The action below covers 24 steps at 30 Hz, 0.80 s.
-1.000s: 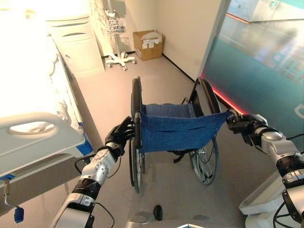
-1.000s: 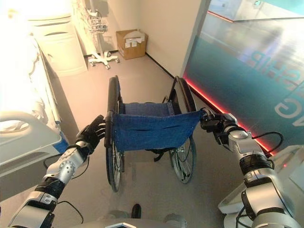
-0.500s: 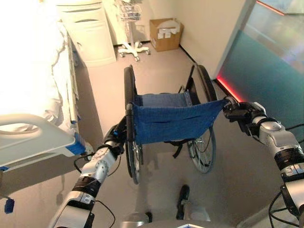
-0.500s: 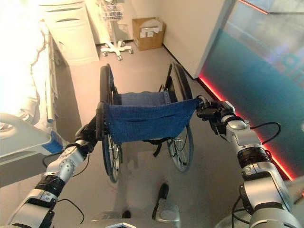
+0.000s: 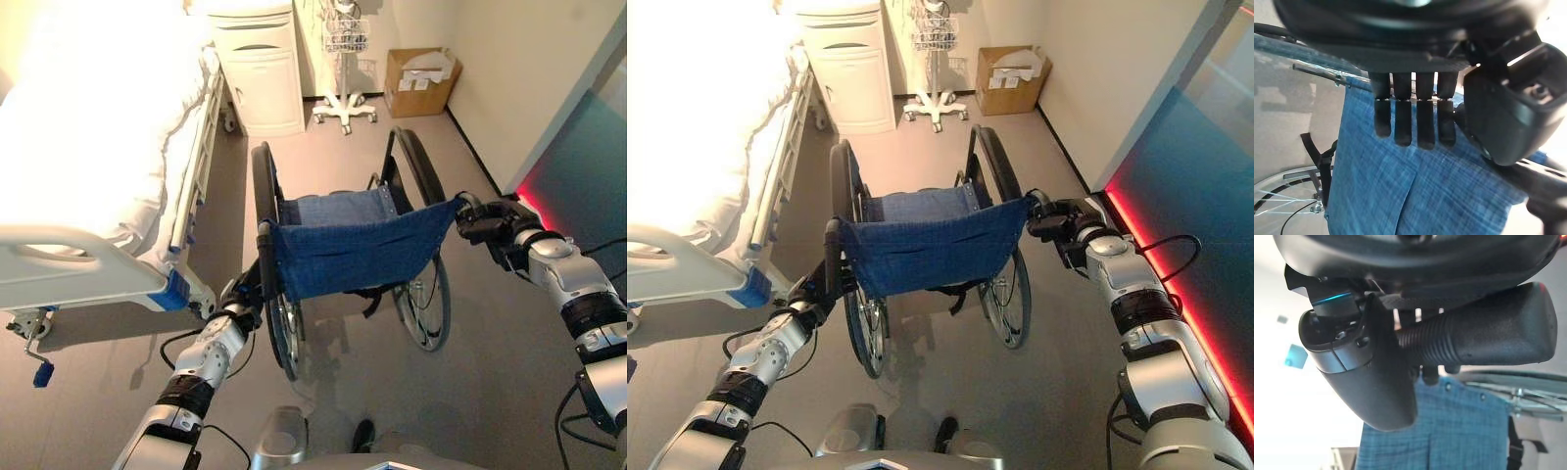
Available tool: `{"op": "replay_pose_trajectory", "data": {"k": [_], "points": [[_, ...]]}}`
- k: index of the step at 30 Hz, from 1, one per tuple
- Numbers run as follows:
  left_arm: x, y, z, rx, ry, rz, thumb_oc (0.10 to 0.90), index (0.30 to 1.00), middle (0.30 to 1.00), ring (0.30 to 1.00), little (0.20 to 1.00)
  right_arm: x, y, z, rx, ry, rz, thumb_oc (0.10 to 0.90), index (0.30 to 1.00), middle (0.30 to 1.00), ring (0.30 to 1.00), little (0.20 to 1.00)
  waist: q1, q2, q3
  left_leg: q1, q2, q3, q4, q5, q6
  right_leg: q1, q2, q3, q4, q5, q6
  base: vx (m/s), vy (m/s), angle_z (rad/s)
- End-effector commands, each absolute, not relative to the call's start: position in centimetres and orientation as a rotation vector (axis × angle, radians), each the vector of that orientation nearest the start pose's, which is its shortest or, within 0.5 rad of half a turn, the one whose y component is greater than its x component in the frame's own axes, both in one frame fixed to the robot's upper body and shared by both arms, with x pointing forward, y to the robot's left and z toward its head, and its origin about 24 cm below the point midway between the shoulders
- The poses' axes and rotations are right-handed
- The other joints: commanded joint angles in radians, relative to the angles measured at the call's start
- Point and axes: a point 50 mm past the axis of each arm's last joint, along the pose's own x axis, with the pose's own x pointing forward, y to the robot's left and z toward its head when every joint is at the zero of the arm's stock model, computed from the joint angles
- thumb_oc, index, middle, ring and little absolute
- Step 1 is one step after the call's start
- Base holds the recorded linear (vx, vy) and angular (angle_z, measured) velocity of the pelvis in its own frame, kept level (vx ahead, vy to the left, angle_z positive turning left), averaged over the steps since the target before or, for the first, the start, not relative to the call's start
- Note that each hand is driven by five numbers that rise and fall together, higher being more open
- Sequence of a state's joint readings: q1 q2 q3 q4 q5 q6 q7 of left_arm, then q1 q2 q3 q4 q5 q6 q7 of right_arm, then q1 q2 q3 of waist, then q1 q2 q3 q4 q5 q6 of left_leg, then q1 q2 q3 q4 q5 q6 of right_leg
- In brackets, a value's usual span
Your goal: Push the wheelchair next to the bed
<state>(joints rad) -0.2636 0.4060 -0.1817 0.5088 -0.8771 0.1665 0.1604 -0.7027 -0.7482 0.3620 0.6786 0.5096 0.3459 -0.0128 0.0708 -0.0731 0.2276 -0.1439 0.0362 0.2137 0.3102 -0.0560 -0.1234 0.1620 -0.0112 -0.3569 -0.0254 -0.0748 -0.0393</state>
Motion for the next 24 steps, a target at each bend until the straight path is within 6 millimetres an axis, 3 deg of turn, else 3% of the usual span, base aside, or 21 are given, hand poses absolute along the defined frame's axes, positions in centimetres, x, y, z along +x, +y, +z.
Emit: {"op": "replay_pose_trajectory", "data": {"k": [1,3,4,5,6,8,11,12,13,15,16,18,19,20,21,22,24], "points": [[31.9,19.1,5.4,-0.357,0.178,-0.029,0.4,0.3,0.3,0.3,0.3,37.0,-24.5,12.3,-0.244,0.248,-0.021,0.4,0.3,0.3,0.3,0.3,0.029,0.044,-0.093,-0.009,-0.055,0.107,-0.196,0.16,0.039,0.041,0.027,0.076,0.093,-0.013,0.072,0.43,-0.05,0.27],[31.6,19.0,5.6,-0.345,0.167,-0.04,0.4,0.3,0.3,0.3,0.3,36.6,-25.0,11.6,-0.237,0.262,-0.043,0.4,0.3,0.3,0.3,0.3,0.051,0.038,-0.107,-0.033,-0.072,0.124,-0.244,0.2,0.041,0.085,0.029,0.056,0.087,-0.044,0.073,0.37,-0.064,0.1],[31.5,19.2,5.8,-0.345,0.156,-0.029,0.417,0.326,0.326,0.326,0.326,36.5,-25.2,11.2,-0.24,0.272,-0.044,0.4,0.3,0.3,0.3,0.3,0.065,0.033,-0.115,-0.041,-0.082,0.111,-0.228,0.191,0.055,0.092,0.028,0.055,0.092,-0.058,0.07,0.31,-0.061,0.06],[31.5,19.3,5.9,-0.344,0.153,-0.023,0.433,0.349,0.349,0.349,0.349,36.5,-25.2,11.1,-0.241,0.276,-0.04,0.4,0.3,0.3,0.3,0.3,0.069,0.03,-0.119,-0.036,-0.087,0.107,-0.224,0.176,0.067,0.09,0.026,0.059,0.096,-0.062,0.071,0.3,-0.034,-0.14],[31.6,19.7,6.2,-0.337,0.141,0.001,0.4,0.3,0.3,0.3,0.3,36.6,-25.0,10.6,-0.232,0.288,-0.027,0.4,0.3,0.3,0.3,0.3,0.086,0.026,-0.126,-0.027,-0.103,0.083,-0.203,0.136,0.092,0.092,0.009,0.064,0.123,-0.067,0.085,0.23,-0.01,-0.3],[31.7,20.1,6.3,-0.325,0.132,0.015,0.4,0.3,0.3,0.3,0.3,36.6,-24.9,10.1,-0.22,0.299,-0.021,0.4,0.3,0.3,0.3,0.3,0.104,0.016,-0.13,-0.021,-0.12,0.064,-0.168,0.09,0.125,0.108,-0.012,0.069,0.157,-0.078,0.1,0.31,0.005,-0.44],[31.9,20.3,6.2,-0.313,0.155,0.014,0.4,0.3,0.3,0.3,0.3,36.4,-24.9,9.1,-0.194,0.317,-0.029,0.4,0.3,0.3,0.3,0.3,0.13,0.005,-0.142,0.045,-0.148,0.03,-0.208,0.063,0.179,0.077,-0.105,0.014,0.371,0.039,0.182,0.33,0.107,-0.21],[31.9,20.3,6.1,-0.314,0.163,0.013,0.493,0.439,0.439,0.439,0.439,36.2,-24.8,8.9,-0.189,0.318,-0.03,0.4,0.3,0.3,0.3,0.3,0.128,0.014,-0.142,0.064,-0.152,0.011,-0.215,0.061,0.186,0.055,-0.131,0.017,0.479,0.079,0.194,0.22,0.153,0.07],[31.9,20.4,6.1,-0.314,0.181,0.016,0.8,0.9,0.9,0.9,0.9,35.9,-24.8,8.5,-0.18,0.321,-0.044,0.4,0.3,0.3,0.3,0.3,0.116,0.04,-0.14,0.093,-0.135,-0.009,-0.217,0.074,0.192,-0.022,-0.149,0.029,0.641,0.134,0.184,0.22,0.138,0.34],[32.0,20.5,6.3,-0.335,0.177,0.02,0.8,0.9,0.9,0.9,0.9,35.7,-24.8,8.3,-0.178,0.324,-0.044,0.4,0.3,0.3,0.3,0.3,0.106,0.045,-0.136,0.113,-0.134,-0.024,-0.215,0.065,0.193,-0.061,-0.169,0.036,0.684,0.146,0.18,0.18,0.057,0.61],[32.3,20.3,6.4,-0.356,0.17,0.033,0.8,0.9,0.9,0.9,0.9,35.7,-24.4,8.1,-0.18,0.327,-0.039,0.4,0.3,0.3,0.3,0.3,0.092,0.057,-0.129,0.155,-0.125,-0.043,-0.226,0.049,0.195,-0.113,-0.215,0.023,0.654,0.124,0.161,0.17,-0.022,0.5],[32.6,20.1,6.6,-0.372,0.16,0.046,0.8,0.9,0.9,0.9,0.9,36.0,-24.1,8.4,-0.184,0.323,-0.039,0.4,0.3,0.3,0.3,0.3,0.082,0.06,-0.121,0.183,-0.123,-0.064,-0.237,0.047,0.19,-0.133,-0.212,0.02,0.571,0.095,0.149,0.19,-0.112,0.31],[32.9,20.1,6.9,-0.379,0.141,0.061,0.8,0.9,0.9,0.9,0.9,36.1,-24.0,8.6,-0.183,0.314,-0.041,0.4,0.3,0.3,0.3,0.3,0.069,0.054,-0.113,0.206,-0.129,-0.09,-0.242,0.035,0.183,-0.164,-0.211,0.027,0.431,0.109,0.151,0.16,-0.153,0.46],[32.9,20.1,6.9,-0.382,0.135,0.069,0.8,0.9,0.9,0.9,0.9,36.1,-24.1,8.6,-0.183,0.313,-0.041,0.4,0.3,0.3,0.3,0.3,0.066,0.055,-0.112,0.21,-0.129,-0.095,-0.243,0.033,0.181,-0.165,-0.211,0.027,0.408,0.113,0.152,0.18,-0.223,0.56],[32.8,20.2,7.2,-0.394,0.112,0.088,0.8,0.9,0.9,0.9,0.9,36.1,-24.2,8.8,-0.184,0.301,-0.046,0.4,0.3,0.3,0.3,0.3,0.049,0.044,-0.103,0.23,-0.133,-0.111,-0.248,0.017,0.171,-0.197,-0.203,0.045,0.25,0.155,0.173,0.1,-0.144,0.42],[32.8,20.2,7.3,-0.395,0.107,0.091,0.8,0.9,0.9,0.9,0.9,36.1,-24.3,8.9,-0.184,0.299,-0.046,0.4,0.3,0.3,0.3,0.3,0.045,0.044,-0.104,0.229,-0.133,-0.113,-0.25,0.017,0.17,-0.202,-0.2,0.048,0.23,0.167,0.175,0.13,-0.194,0.41],[32.8,20.1,7.8,-0.384,0.087,0.088,0.8,0.9,0.9,0.9,0.9,36.1,-24.7,9.3,-0.183,0.289,-0.065,0.4,0.3,0.3,0.3,0.3,0.013,0.028,-0.095,0.257,-0.152,-0.149,-0.265,-0.021,0.174,-0.273,-0.192,0.102,0.111,0.268,0.216,0.17,-0.195,0.38]]}}
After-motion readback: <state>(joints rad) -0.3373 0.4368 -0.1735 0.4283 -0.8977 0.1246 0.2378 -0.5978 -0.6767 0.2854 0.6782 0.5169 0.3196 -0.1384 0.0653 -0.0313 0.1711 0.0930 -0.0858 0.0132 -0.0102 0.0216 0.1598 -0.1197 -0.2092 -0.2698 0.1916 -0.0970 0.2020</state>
